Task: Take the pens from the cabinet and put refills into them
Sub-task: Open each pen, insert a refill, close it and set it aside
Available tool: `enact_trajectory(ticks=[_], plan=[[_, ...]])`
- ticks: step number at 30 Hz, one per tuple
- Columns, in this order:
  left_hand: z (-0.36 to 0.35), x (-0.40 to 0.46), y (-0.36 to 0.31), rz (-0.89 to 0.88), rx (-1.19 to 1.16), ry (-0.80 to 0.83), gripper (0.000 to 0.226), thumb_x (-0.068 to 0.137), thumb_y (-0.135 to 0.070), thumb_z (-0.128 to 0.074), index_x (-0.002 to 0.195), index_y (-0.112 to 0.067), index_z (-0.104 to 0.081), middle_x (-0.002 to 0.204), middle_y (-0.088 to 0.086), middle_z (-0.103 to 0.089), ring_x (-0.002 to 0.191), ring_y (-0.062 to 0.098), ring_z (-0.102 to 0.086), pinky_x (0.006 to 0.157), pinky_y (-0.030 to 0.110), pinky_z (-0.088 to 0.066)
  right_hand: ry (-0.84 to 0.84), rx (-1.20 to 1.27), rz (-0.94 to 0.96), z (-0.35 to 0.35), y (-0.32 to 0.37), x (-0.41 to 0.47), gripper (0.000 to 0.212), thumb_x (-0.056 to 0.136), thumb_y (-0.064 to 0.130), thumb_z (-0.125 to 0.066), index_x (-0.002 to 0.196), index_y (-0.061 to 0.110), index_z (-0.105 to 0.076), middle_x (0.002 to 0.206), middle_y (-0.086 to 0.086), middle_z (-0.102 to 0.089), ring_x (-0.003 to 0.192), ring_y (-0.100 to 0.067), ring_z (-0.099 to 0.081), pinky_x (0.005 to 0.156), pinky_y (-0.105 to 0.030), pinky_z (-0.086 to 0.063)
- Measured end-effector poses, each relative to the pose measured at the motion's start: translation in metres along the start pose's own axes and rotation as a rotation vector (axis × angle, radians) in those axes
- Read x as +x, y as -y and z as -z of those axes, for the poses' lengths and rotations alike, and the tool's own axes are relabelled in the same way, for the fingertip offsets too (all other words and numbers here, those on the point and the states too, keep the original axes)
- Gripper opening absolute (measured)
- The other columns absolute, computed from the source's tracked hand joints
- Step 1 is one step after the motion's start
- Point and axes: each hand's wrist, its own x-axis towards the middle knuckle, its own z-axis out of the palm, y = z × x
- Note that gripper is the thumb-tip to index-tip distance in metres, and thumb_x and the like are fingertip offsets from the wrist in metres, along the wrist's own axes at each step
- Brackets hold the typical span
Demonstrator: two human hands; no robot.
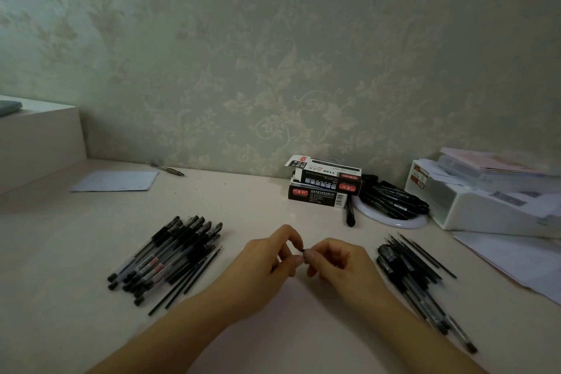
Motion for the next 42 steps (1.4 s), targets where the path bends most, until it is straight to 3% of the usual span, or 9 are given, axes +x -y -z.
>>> enact_trajectory(ticks=[5, 10, 16, 21, 26, 32, 35, 39, 42], plan=[[0.002, -0.001, -0.001, -0.007, 0.014, -0.004, 0.014, 0.092, -0.032, -0.060, 0.100, -0.038, -0.050, 0.085, -0.012, -0.063, 0.066, -0.001, -0.054, 0.059, 0.009, -0.041, -0.058, 0.090, 0.001, 0.006, -0.001, 0.002, 0.009, 0.088, 0.014, -0.070, 0.089, 0.023, -0.073, 0.082, 0.001, -0.075, 0.076, -0.010, -0.069, 0.069, -0.017, -0.053], [0.005, 0.000, 0.000, 0.012, 0.076, -0.040, 0.013, 0.095, -0.027, -0.054, 0.103, -0.037, -0.053, 0.086, -0.009, -0.063, 0.065, -0.001, -0.052, 0.060, 0.010, -0.040, -0.199, 0.027, -0.016, 0.007, -0.003, 0.000, 0.016, 0.086, 0.014, -0.073, 0.088, 0.030, -0.074, 0.083, 0.009, -0.073, 0.071, -0.001, -0.065, 0.066, -0.011, -0.050], [0.006, -0.001, 0.002, 0.009, 0.119, -0.076, 0.016, 0.096, -0.024, -0.053, 0.107, -0.035, -0.055, 0.087, -0.009, -0.063, 0.071, -0.004, -0.051, 0.064, 0.008, -0.039, -0.032, -0.429, 0.168, -0.003, -0.002, -0.005, 0.016, 0.088, 0.018, -0.067, 0.092, 0.032, -0.075, 0.086, 0.010, -0.065, 0.082, -0.002, -0.058, 0.072, -0.013, -0.046], [0.004, 0.000, 0.002, 0.018, 0.092, -0.085, 0.022, 0.095, -0.022, -0.056, 0.110, -0.037, -0.059, 0.089, -0.014, -0.060, 0.075, -0.012, -0.051, 0.068, 0.005, -0.038, -0.026, -0.479, 0.194, -0.004, -0.003, -0.004, 0.018, 0.090, 0.018, -0.065, 0.101, 0.029, -0.074, 0.086, 0.010, -0.059, 0.079, -0.001, -0.055, 0.071, -0.013, -0.044], [0.004, 0.002, 0.000, 0.038, -0.023, -0.091, 0.032, 0.094, -0.019, -0.057, 0.112, -0.045, -0.061, 0.088, -0.017, -0.058, 0.067, -0.010, -0.053, 0.061, 0.003, -0.037, -0.131, -0.308, 0.165, -0.004, 0.003, -0.005, 0.014, 0.091, 0.024, -0.067, 0.099, 0.033, -0.073, 0.085, 0.012, -0.065, 0.079, -0.003, -0.060, 0.071, -0.014, -0.046], [-0.001, 0.002, -0.006, -0.015, -0.164, -0.054, 0.041, 0.095, -0.018, -0.057, 0.115, -0.054, -0.058, 0.094, -0.014, -0.056, 0.061, 0.002, -0.050, 0.065, 0.018, -0.044, -0.095, 0.138, 0.039, -0.004, 0.013, -0.007, 0.016, 0.090, 0.023, -0.068, 0.084, 0.034, -0.078, 0.074, 0.005, -0.074, 0.068, -0.002, -0.066, 0.064, -0.010, -0.048], [-0.001, 0.002, -0.007, -0.035, -0.113, -0.053, 0.045, 0.095, -0.021, -0.055, 0.124, -0.056, -0.051, 0.095, -0.017, -0.055, 0.063, 0.000, -0.050, 0.065, 0.013, -0.043, -0.136, 0.256, -0.062, -0.002, 0.013, -0.005, 0.014, 0.092, 0.025, -0.064, 0.089, 0.030, -0.077, 0.086, 0.006, -0.076, 0.074, -0.003, -0.068, 0.065, -0.015, -0.051], [-0.001, 0.000, -0.004, -0.020, 0.052, -0.051, 0.044, 0.096, -0.026, -0.053, 0.131, -0.052, -0.041, 0.099, -0.021, -0.054, 0.076, -0.005, -0.053, 0.069, 0.006, -0.041, -0.353, 0.410, -0.042, 0.015, 0.012, 0.001, 0.018, 0.101, 0.022, -0.048, 0.100, 0.015, -0.065, 0.093, 0.002, -0.076, 0.081, -0.014, -0.072, 0.068, -0.023, -0.056], [0.002, -0.002, -0.003, -0.010, 0.128, -0.076, 0.038, 0.098, -0.024, -0.051, 0.131, -0.042, -0.045, 0.107, -0.023, -0.052, 0.087, -0.011, -0.052, 0.075, 0.001, -0.039, -0.535, 0.235, 0.062, 0.031, 0.009, 0.002, 0.015, 0.101, 0.024, -0.048, 0.098, 0.021, -0.062, 0.080, 0.004, -0.071, 0.071, -0.007, -0.067, 0.061, -0.020, -0.055]])
